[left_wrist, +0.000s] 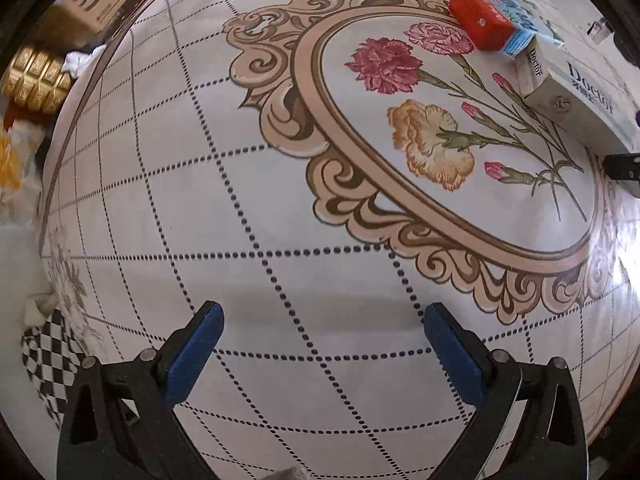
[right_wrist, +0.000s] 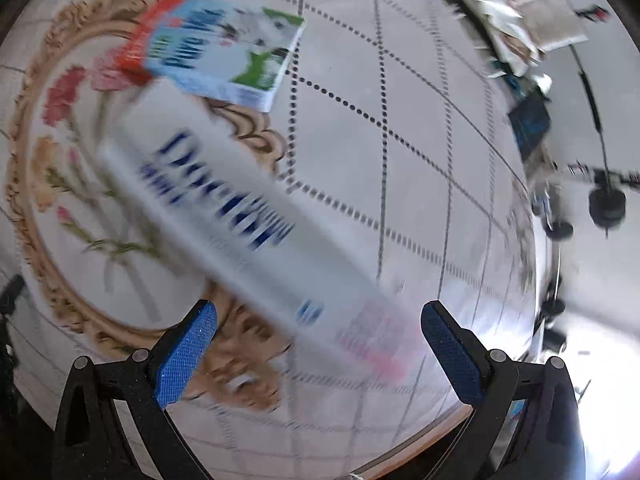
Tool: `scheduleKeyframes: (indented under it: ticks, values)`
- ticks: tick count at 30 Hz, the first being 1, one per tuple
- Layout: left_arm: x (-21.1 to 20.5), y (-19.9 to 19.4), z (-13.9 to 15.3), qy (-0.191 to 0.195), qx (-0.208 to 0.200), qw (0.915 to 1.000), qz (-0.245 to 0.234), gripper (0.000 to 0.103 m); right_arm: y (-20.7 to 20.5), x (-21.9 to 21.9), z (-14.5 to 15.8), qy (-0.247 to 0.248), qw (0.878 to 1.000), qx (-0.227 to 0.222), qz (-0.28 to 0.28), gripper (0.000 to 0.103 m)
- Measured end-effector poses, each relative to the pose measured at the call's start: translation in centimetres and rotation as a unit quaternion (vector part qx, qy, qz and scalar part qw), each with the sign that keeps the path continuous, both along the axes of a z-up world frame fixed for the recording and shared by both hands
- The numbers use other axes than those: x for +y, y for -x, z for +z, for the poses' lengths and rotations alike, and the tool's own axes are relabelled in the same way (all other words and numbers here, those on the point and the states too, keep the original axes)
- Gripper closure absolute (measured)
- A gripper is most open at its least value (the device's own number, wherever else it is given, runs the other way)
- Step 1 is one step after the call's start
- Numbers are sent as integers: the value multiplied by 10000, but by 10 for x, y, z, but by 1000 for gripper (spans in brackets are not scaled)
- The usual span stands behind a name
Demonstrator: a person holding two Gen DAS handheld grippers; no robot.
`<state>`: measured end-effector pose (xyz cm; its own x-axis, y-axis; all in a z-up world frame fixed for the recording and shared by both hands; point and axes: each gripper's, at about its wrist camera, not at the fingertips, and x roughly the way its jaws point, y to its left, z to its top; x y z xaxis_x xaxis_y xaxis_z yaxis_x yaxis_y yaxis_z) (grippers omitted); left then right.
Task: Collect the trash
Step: 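Grasp the Pure Milk carton with the left tool while the right tool grasps the Dental Doctor toothpaste box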
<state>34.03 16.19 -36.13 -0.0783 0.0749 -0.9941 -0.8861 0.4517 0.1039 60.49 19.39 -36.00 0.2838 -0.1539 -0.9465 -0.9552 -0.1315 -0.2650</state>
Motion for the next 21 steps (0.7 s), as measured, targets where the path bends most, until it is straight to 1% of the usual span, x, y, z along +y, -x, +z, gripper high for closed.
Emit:
scheduleKeyframes:
  ticks: [2, 4, 5, 6, 9, 11, 13, 14, 15, 16, 17, 18, 19, 20, 21]
  values:
    - [2, -3, 0, 25, 114, 9999, -113, 0, -10, 8, -8, 81, 9998, 162, -34, 0]
    - [5, -8, 1, 34, 196, 9996, -207, 0, -20, 10, -10, 38, 9991, 387, -179, 1]
    - [6, -11, 1, 49, 255, 9993, -256, 0, -23, 10, -8, -15, 9982, 547, -247, 7]
    - [8, -15, 1, 53, 322, 9989, -328, 0, -27, 8, -5, -63, 9964, 772, -347, 18]
    - [12, -33, 4, 6, 398, 9975, -581, 0, -32, -6, -1, -90, 9951, 839, -524, 34]
    - [13, -42, 5, -30, 484, 9959, -767, 0, -40, -22, 1, -35, 9899, 1046, -961, 38]
    - [16, -54, 11, -99, 517, 9942, -940, 0, -54, -42, 1, -20, 9805, 1174, -1574, 40]
    - [17, -59, 14, -126, 512, 9935, -1005, 0, -64, -53, 0, -29, 9713, 1299, -1991, 40]
    - [20, -67, 18, -173, 495, 9927, -1089, 0, -75, -65, 0, -112, 9577, 1455, -2480, 40]
    - [23, -76, 22, -231, 484, 9917, -1166, 0, -90, -79, 0, -267, 9408, 1497, -3028, 40]
    - [27, -86, 27, -316, 479, 9902, -1271, 0, -106, -92, 1, -462, 9198, 1498, -3598, 40]
    - [33, -98, 33, -431, 471, 9881, -1399, 0, -119, -102, 2, -630, 8996, 1528, -4043, 41]
    - [40, -113, 36, -532, 461, 9857, -1532, 0, -135, -113, 4, -797, 8735, 1510, -4559, 41]
    - [45, -127, 41, -658, 465, 9816, -1730, 0, -149, -122, 5, -971, 8477, 1528, -4987, 41]
    - [51, -144, 47, -828, 496, 9751, -1999, 0, -158, -125, 4, -1057, 8314, 1562, -5227, 41]
